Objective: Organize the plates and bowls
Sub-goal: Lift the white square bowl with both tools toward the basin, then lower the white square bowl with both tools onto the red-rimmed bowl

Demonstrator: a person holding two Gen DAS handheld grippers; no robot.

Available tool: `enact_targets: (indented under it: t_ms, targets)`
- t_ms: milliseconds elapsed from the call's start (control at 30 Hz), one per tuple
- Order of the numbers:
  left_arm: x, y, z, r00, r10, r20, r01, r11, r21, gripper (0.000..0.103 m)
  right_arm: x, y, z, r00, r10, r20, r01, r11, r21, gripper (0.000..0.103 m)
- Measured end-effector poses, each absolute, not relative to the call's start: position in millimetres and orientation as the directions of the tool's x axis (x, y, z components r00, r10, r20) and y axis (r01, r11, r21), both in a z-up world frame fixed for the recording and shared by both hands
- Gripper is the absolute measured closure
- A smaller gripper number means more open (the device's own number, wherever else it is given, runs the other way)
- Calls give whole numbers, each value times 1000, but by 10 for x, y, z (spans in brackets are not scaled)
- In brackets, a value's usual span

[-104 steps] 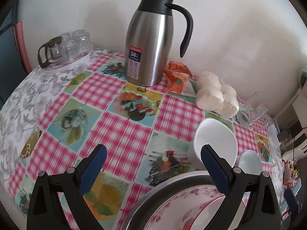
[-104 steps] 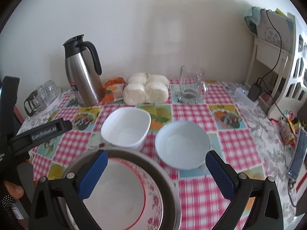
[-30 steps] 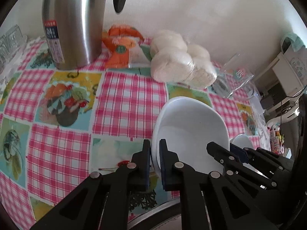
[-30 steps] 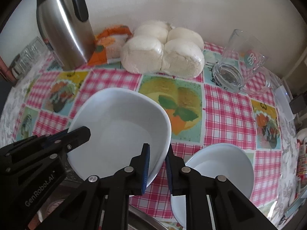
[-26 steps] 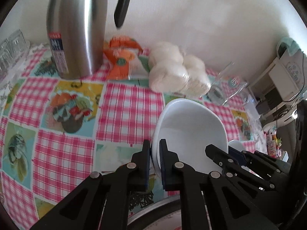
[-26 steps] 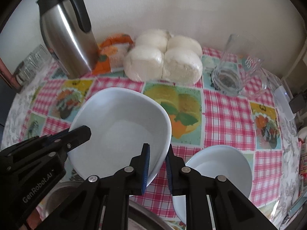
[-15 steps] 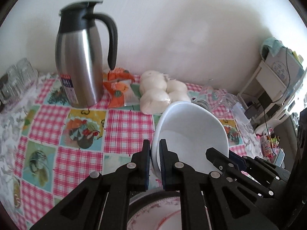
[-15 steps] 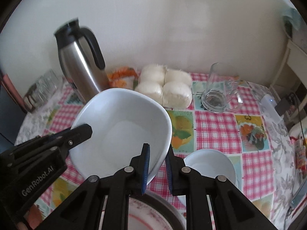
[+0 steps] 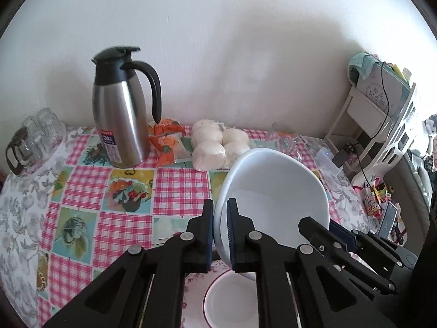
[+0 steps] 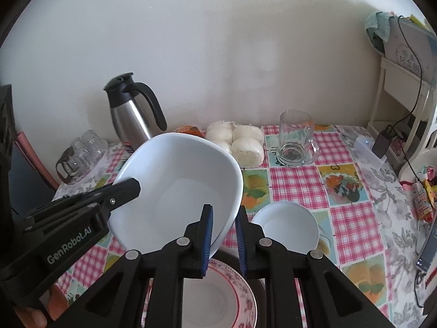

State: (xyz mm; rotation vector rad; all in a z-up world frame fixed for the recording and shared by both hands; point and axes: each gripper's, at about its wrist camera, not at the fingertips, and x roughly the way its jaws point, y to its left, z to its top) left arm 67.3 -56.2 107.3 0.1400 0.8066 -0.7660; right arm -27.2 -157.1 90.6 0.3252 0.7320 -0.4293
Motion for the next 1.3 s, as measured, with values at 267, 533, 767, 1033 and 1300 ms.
enact_targets:
  t_ms: [267,533,767,1033,1300]
  targets:
    - [421,-379,1105,472,-558,-682,652,742,-157,94,-518,-1402,931,672,-244,-699,466,873,144,85]
    - [304,-306,923,455,-529,-716,645,750,-145,94,-700,-1329,825,664,-222,-714,465,871,161,85]
    - [251,-279,823,442,-509,-738,643,754,-136,94,-775,-1301,747,655,-206,-727,461,871,169,85]
    - [249,-321,731,421,-487,-765,643,755,-127,94,-800,-1325,659,639,-189,-746,469,864,183,85]
    - [278,-360,627,394,-464,-794,642,757,-124,94,-774,-1339,578,617,-179,-766,474,862,180,84]
